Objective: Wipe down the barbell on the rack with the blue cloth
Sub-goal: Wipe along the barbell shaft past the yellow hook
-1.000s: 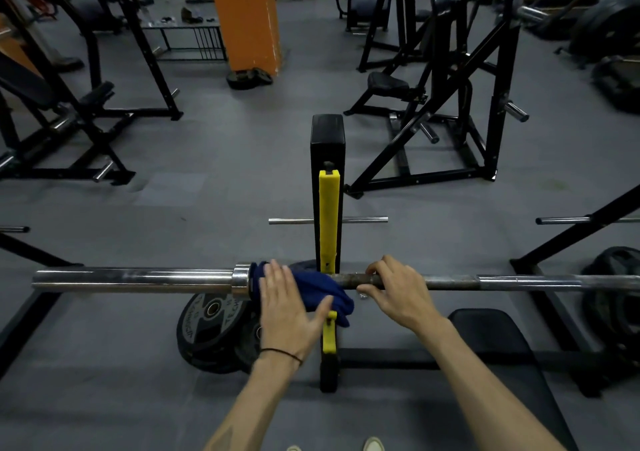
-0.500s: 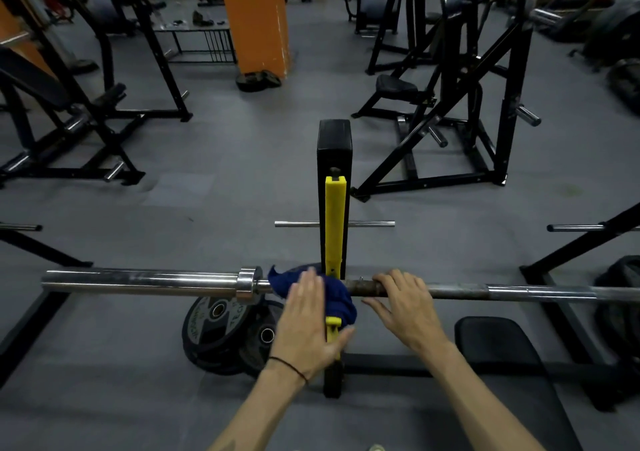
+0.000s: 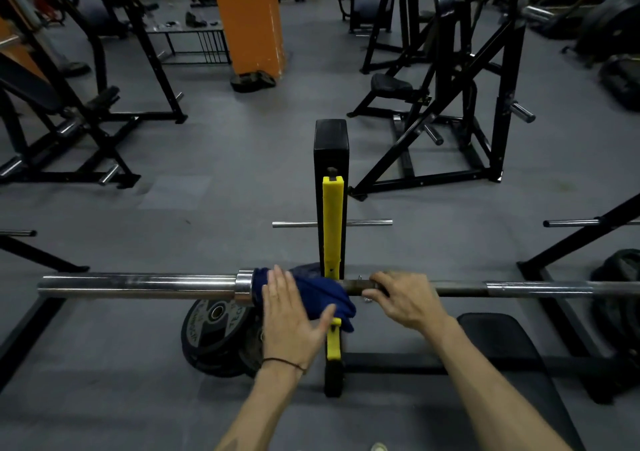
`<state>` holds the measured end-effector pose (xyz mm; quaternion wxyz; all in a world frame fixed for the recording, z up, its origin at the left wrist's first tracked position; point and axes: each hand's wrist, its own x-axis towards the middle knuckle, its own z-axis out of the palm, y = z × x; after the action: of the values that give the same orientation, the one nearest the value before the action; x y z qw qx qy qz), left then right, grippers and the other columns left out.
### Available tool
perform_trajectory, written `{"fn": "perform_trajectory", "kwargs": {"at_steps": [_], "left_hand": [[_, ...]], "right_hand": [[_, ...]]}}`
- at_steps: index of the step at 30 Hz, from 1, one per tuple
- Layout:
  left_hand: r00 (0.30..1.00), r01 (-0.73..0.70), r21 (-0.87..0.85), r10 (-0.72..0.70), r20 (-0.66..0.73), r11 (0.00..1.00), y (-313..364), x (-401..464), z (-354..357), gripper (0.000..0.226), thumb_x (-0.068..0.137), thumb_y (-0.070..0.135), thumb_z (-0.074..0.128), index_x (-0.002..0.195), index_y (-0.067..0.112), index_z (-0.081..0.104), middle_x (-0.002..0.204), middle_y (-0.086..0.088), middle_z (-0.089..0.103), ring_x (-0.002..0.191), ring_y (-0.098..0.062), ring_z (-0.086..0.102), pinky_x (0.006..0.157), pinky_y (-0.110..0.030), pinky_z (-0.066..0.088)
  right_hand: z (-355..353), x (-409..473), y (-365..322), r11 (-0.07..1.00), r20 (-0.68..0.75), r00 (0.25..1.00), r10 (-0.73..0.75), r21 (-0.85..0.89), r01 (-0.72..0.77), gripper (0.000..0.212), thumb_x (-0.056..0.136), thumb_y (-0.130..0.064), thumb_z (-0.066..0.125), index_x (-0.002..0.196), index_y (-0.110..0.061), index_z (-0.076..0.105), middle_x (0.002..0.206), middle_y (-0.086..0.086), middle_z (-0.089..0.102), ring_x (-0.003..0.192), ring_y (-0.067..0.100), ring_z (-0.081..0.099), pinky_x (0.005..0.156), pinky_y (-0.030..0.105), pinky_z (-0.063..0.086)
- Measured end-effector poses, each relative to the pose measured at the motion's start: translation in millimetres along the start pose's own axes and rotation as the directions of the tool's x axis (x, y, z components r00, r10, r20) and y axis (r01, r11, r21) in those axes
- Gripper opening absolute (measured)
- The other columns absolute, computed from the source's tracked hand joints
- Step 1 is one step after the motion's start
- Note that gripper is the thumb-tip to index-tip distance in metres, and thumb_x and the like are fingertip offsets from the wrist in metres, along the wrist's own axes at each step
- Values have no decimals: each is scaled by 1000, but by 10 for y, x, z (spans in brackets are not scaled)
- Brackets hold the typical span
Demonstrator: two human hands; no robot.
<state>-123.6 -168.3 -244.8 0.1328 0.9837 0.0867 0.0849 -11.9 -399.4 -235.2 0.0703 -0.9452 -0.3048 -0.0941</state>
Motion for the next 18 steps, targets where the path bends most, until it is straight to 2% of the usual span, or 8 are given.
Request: {"fn": "perform_trajectory", "kwargs": {"at_steps": [3,6,8,10,13,15,16,18], "left_hand": [[979,-194,5,194,70,981,383,-88,153,105,94,81,21,158,-2,12,167,-23,5,155,-36,6,124,-46,9],[976,-200,49,195,94,979,-40,-79,34,104,92,84,16,160,7,-1,168,-11,-11,156,-23,-11,127,-43,7],[996,-83,42,82,39,996,-322,-56,-29,104,92,84,17,160,8,-1,168,-9,-13,156,-20,-13,127,-43,8],[999,10,31,-11,42,999,-167,-25,-26,107,92,84,19,160,2,7,168,-17,-5,156,-28,-5,126,-45,10],[984,-164,41,160,83,986,343,-66,113,109,92,84,23,157,-3,15,166,-25,10,154,-39,12,124,-50,16],[964,-256,70,250,89,964,251,-90,70,107,92,84,22,160,3,6,168,-18,2,156,-32,4,126,-48,17],[970,-234,62,228,88,970,77,-66,27,105,92,84,20,161,7,1,169,-13,-4,156,-26,-2,127,-46,14],[992,-121,41,120,30,992,-263,-43,-46,104,93,84,19,161,8,0,169,-9,-9,156,-22,-6,128,-42,8]], "right_hand": [[-185,228,-7,995,216,972,95,3,-98,41,109,-43,27,121,-28,63,102,9,73,98,34,68,73,39,45],[-286,382,-42,992,421,900,113,1,-125,30,107,-28,35,113,-20,63,108,11,70,103,34,66,83,43,51],[-195,384,-14,990,425,896,131,-14,-138,27,104,-28,36,108,-20,62,108,12,69,102,35,66,77,41,47],[-146,365,-11,986,384,908,168,-58,-158,28,103,-30,35,107,-22,61,108,12,70,102,35,66,72,40,41],[-185,316,-66,983,329,926,183,-48,-176,26,106,-31,32,98,-25,56,103,10,71,98,35,67,72,39,45],[-209,279,-84,983,306,935,180,-18,-184,26,108,-32,31,90,-29,50,99,8,71,95,34,68,78,42,52],[-225,263,-81,984,283,943,177,-16,-180,26,109,-32,32,92,-29,51,98,7,72,95,34,68,79,43,53],[-205,229,-71,991,229,965,128,-61,-117,25,109,-30,33,114,-29,58,101,5,71,93,33,69,72,41,53]]}}
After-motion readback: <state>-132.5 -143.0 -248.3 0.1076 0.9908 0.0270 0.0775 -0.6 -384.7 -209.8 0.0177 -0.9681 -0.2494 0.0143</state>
